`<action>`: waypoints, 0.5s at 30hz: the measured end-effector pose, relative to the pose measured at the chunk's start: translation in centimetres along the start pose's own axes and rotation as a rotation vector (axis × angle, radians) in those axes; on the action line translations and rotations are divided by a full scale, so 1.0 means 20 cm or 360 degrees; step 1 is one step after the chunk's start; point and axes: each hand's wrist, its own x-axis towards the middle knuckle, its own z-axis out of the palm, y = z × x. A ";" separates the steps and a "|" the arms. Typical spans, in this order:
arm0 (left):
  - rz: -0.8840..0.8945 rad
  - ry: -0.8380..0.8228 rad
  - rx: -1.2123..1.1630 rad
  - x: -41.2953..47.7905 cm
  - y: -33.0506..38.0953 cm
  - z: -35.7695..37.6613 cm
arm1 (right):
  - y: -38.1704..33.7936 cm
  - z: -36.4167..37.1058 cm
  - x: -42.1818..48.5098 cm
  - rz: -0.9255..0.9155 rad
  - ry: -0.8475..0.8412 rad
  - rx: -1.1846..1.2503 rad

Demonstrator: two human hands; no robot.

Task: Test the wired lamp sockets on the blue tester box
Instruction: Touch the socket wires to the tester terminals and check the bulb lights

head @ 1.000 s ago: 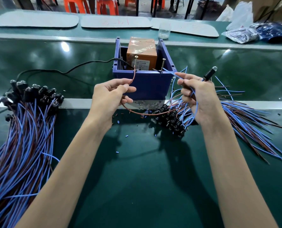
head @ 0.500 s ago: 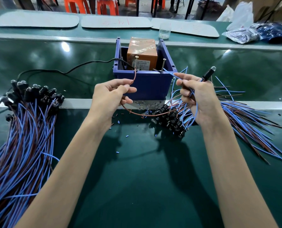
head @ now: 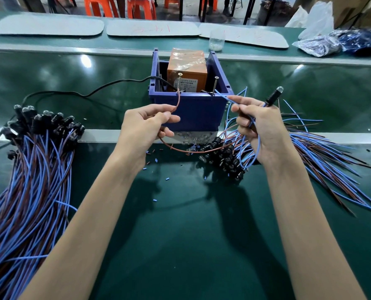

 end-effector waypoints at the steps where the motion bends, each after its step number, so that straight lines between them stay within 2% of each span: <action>1: -0.0001 -0.0007 0.0005 0.00 0.00 0.00 | 0.00 0.00 0.00 0.0002 -0.0001 0.0002; 8: 0.0001 -0.0016 0.0007 0.00 0.01 -0.01 | 0.00 0.00 0.00 0.0005 -0.0004 0.0006; 15: 0.0043 0.0083 -0.0173 0.01 0.03 -0.03 | 0.00 -0.01 0.00 0.0022 0.0007 0.0096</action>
